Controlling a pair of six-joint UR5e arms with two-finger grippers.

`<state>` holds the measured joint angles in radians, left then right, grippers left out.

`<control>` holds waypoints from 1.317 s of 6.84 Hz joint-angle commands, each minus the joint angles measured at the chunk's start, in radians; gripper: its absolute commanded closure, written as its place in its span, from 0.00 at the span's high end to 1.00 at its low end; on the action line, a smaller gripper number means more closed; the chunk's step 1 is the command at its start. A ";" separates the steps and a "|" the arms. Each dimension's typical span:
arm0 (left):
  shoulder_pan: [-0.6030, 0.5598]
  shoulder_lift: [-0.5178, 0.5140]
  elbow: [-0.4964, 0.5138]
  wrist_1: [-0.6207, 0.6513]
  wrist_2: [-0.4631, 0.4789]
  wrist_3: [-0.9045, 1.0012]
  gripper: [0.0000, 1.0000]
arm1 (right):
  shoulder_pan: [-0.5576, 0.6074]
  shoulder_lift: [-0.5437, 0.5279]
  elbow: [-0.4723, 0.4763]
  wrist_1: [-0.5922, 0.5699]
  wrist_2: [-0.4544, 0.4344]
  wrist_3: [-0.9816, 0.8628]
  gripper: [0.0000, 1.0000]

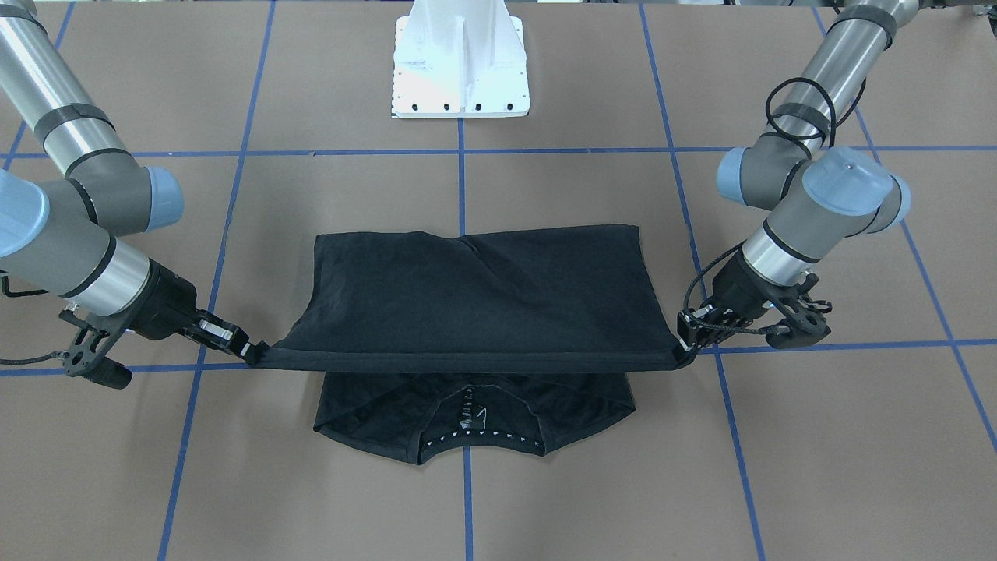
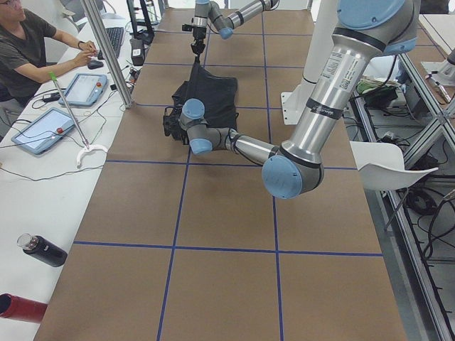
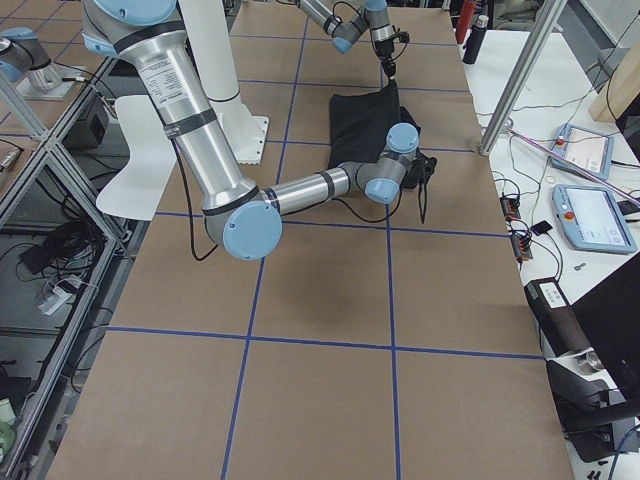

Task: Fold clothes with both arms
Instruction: 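Lower the held hem with both grippers onto the shirt near the collar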

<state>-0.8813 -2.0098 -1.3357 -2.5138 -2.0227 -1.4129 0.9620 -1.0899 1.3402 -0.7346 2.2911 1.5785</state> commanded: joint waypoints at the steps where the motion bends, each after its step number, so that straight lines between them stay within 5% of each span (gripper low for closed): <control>1: 0.001 -0.009 0.021 -0.011 0.012 0.002 0.00 | 0.000 0.028 -0.044 0.003 -0.034 0.000 0.00; 9: -0.010 -0.044 0.012 0.004 0.006 0.000 0.00 | 0.029 0.073 -0.069 0.000 -0.055 0.001 0.00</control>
<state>-0.8876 -2.0458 -1.3246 -2.5129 -2.0173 -1.4140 0.9777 -1.0174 1.2721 -0.7342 2.2373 1.5800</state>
